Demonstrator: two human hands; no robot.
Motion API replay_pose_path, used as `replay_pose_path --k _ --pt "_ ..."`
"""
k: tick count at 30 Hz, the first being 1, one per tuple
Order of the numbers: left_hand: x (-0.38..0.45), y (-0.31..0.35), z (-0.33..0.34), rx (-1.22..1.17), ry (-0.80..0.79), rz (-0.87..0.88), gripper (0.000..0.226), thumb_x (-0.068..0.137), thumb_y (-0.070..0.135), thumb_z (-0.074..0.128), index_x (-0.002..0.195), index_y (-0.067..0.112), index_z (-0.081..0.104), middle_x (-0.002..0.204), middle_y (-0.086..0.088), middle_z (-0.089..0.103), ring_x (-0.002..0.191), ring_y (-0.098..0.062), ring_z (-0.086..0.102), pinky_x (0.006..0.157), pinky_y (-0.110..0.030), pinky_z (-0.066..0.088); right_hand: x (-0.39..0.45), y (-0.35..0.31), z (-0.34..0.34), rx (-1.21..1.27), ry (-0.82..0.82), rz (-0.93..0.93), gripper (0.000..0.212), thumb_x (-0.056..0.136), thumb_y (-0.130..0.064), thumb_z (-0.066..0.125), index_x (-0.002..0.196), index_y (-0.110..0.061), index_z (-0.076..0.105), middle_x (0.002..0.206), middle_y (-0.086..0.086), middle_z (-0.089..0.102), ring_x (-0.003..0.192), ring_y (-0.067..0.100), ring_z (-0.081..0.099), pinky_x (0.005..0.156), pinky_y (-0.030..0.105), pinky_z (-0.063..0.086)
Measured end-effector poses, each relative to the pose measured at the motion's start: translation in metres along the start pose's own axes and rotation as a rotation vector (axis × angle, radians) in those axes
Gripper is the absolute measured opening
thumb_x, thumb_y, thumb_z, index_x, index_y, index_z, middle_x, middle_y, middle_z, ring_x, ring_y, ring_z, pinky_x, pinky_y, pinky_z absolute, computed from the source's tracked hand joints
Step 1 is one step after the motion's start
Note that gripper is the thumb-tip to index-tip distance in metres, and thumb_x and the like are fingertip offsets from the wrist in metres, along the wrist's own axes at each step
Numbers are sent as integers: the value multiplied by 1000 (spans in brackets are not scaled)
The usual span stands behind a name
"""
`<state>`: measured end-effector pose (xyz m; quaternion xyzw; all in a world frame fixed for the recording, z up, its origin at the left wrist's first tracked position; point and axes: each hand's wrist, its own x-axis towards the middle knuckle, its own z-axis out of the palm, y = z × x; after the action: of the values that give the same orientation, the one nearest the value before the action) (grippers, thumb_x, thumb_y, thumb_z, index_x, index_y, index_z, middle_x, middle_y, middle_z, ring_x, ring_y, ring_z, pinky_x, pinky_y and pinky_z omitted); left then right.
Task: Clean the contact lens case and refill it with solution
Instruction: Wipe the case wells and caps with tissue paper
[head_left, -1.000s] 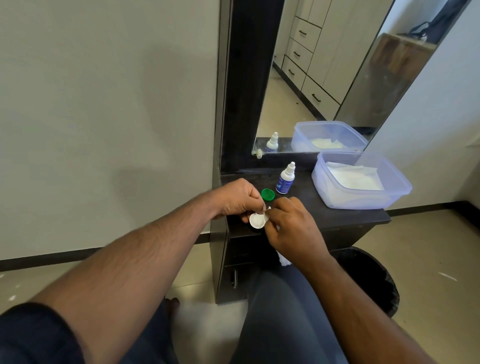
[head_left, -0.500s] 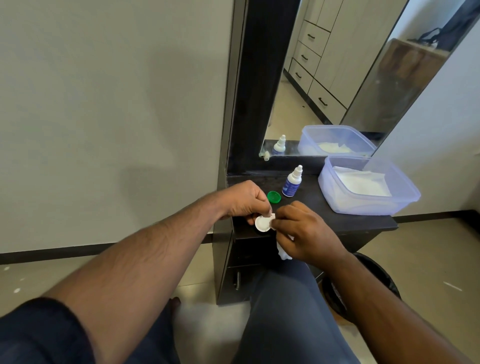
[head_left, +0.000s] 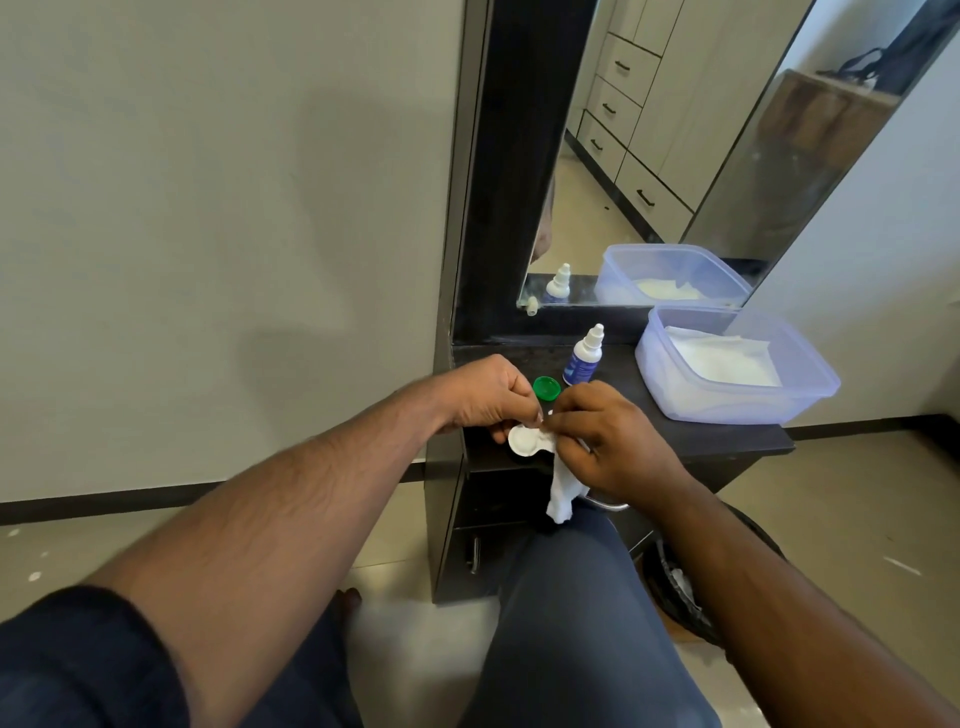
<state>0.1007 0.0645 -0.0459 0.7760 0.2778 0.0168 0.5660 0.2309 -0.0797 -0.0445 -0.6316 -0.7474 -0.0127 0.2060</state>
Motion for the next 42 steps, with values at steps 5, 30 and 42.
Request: replay_pose_path --k 5,30,42 --pt "0 0 0 -2 19 4 11 82 5 64 84 -3 72 90 -18 69 58 -10 58 52 -21 50 -14 -1 0 17 43 -92 26 82 -20 55 90 -7 76 90 9 64 79 23 59 64 32 50" --pt "-1 2 3 -12 74 11 11 81 2 63 82 -6 71 94 -24 68 53 -11 56 47 -19 48 -29 -9 23 162 315 310 24 82 3 65 103 -5 73 98 4 67 86 5 59 78 6 44" --pt "-4 1 5 -1 77 11 11 80 2 63 77 -3 72 74 -11 67 51 -9 56 48 -20 47 -18 -21 28 460 386 438 20 82 -8 70 99 -17 73 102 -7 69 98 1 63 86 12 48"
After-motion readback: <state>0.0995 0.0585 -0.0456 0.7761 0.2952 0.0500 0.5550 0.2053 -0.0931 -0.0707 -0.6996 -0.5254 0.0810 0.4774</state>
